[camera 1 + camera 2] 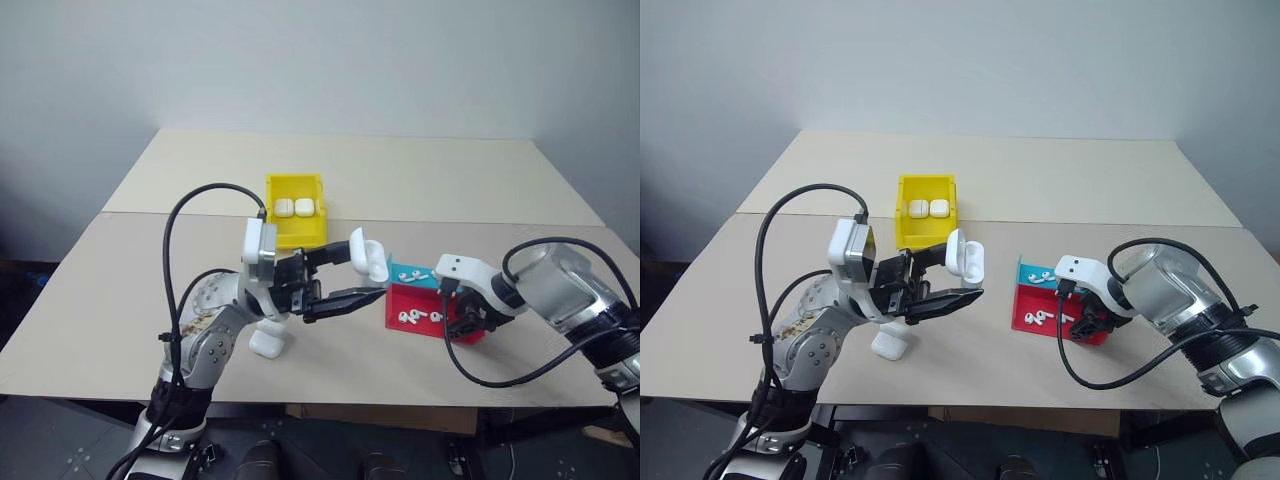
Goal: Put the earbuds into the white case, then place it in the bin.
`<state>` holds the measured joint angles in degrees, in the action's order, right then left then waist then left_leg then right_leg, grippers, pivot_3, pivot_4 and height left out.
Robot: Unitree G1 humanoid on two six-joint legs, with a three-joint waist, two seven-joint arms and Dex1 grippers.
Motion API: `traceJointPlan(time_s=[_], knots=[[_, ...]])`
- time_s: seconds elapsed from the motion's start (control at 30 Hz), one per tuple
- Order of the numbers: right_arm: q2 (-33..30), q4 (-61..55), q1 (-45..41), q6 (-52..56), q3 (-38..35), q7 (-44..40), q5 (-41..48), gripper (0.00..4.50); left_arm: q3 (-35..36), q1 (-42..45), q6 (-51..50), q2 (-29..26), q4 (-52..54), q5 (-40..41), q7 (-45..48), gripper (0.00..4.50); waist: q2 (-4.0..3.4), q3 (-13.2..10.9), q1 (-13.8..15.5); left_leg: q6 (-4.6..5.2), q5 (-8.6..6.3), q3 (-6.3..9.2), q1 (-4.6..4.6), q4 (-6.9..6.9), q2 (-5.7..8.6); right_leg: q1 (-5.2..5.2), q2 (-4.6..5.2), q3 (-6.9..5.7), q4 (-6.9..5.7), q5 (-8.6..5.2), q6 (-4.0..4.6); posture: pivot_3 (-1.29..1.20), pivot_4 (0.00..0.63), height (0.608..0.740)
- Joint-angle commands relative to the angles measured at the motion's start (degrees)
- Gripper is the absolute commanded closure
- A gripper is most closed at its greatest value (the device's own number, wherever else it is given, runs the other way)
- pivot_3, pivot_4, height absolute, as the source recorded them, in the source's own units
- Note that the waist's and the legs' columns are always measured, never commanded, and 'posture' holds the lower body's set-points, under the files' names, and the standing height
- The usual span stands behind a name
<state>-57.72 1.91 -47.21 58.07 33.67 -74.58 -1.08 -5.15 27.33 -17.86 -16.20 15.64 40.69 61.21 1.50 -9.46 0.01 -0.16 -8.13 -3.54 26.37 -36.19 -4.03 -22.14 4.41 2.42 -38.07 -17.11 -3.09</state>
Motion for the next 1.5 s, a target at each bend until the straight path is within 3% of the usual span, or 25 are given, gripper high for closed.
traceJointPlan(time_s=[0.03, 0.4, 0.5, 0.7, 0.97, 1.13, 1.2, 1.27, 1.4, 1.5], knots=[[-1.12, -0.3, 0.17, -0.42, -0.43, 0.07, -1.19, 1.19, -0.08, 0.34, 0.03, 0.23, 2.33, 1.02, -0.16, 1.72, 0.0, 0.0, -0.01, 0.0, 0.0, 0.0, 0.0, 0.0, 0.0, 0.0, 0.0, 0.0, 0.0, 0.0, 0.0, 0.0, 0.15, 0.74], [-0.86, 0.57, 0.28, -1.87, -0.37, -0.43, -2.19, 1.19, -0.14, -0.1, -0.07, 0.02, 3.08, 0.96, -0.53, 1.72, 0.0, 0.0, -0.02, 0.0, 0.0, 0.0, 0.0, 0.0, 0.0, 0.0, 0.0, 0.0, 0.0, 0.0, 0.0, 0.0, 0.15, 0.74], [-0.89, 0.48, 0.34, -2.05, -0.29, -0.65, -2.25, 1.83, -0.14, -0.16, -0.12, -0.04, 3.2, 0.98, -0.62, 1.72, 0.0, 0.0, -0.03, 0.0, 0.0, 0.0, 0.0, 0.0, 0.0, -0.01, 0.0, 0.0, 0.0, 0.0, 0.0, 0.0, 0.15, 0.74], [-1.18, -0.69, 0.99, -1.77, -0.62, -1.02, -2.18, 3.88, -0.15, -0.13, -0.36, -0.18, 3.43, 1.12, -0.77, 1.72, 0.0, 0.0, -0.02, 0.0, 0.0, 0.0, 0.0, 0.0, 0.0, -0.01, 0.0, 0.0, 0.0, 0.0, 0.0, 0.0, 0.15, 0.74], [-2.72, -5.89, 1.74, 3.18, -5.8, -0.81, 1.78, 3.89, 0.09, -0.32, -1.26, -0.15, 3.27, 2.04, -0.66, 1.72, 0.0, 0.0, 0.0, 0.0, 0.0, 0.0, 0.0, 0.0, 0.0, -0.01, 0.0, 0.0, 0.0, 0.0, 0.0, 0.0, 0.15, 0.74], [-3.86, -16.69, 8.12, 9.09, -25.99, 2.11, 11.85, 3.89, 0.95, 1.02, -2.21, 0.12, 1.56, 3.73, 0.17, 1.72, -0.01, -0.01, 0.43, 0.0, 0.0, 0.0, 0.02, 0.02, 0.0, 0.0, 0.01, 0.0, 0.02, 0.0, 0.0, 0.0, 0.15, 0.74], [4.93, -23.3, 14.92, 5.32, -45.22, 5.63, 17.97, 3.89, 1.23, 2.36, -1.96, 0.55, -0.19, 3.9, 0.79, 1.72, 0.06, 0.02, 0.66, 0.0, 0.0, 0.02, 0.0, 0.04, 0.0, 0.02, 0.0, -0.03, 0.02, 0.0, 0.0, 0.0, 0.15, 0.74], [13.67, -28.19, 19.17, 1.32, -57.54, 9.79, 22.65, 3.89, 1.49, 3.52, -2.1, 0.88, -1.8, 4.26, 1.66, 1.72, 0.07, 0.03, 0.71, 0.0, 0.0, 0.13, -0.01, -0.02, -0.01, 0.14, -0.03, -0.13, 0.03, 0.0, 0.0, 0.0, 0.15, 0.74], [25.88, -34.81, 18.33, 1.83, -66.21, 18.07, 33.68, 3.89, 2.22, 5.5, -1.43, 1.53, -4.23, 5.16, 4.34, 1.72, 0.01, 0.04, 0.42, 0.0, 0.0, 0.11, -0.01, -0.06, 0.04, 0.16, 0.0, -0.08, 0.02, 0.04, -0.07, 0.0, 0.15, 0.74], [31.62, -36.91, 15.07, 2.56, -68.76, 24.18, 42.72, 3.89, 2.95, 7.5, -2.56, 1.29, -5.93, 6.47, 6.09, 1.72, -0.02, 0.05, 0.1, -0.02, 0.02, 0.14, -0.02, -0.01, 0.0, 0.11, -0.05, -0.09, -0.04, 0.04, -0.05, 0.0, 0.15, 0.74]])
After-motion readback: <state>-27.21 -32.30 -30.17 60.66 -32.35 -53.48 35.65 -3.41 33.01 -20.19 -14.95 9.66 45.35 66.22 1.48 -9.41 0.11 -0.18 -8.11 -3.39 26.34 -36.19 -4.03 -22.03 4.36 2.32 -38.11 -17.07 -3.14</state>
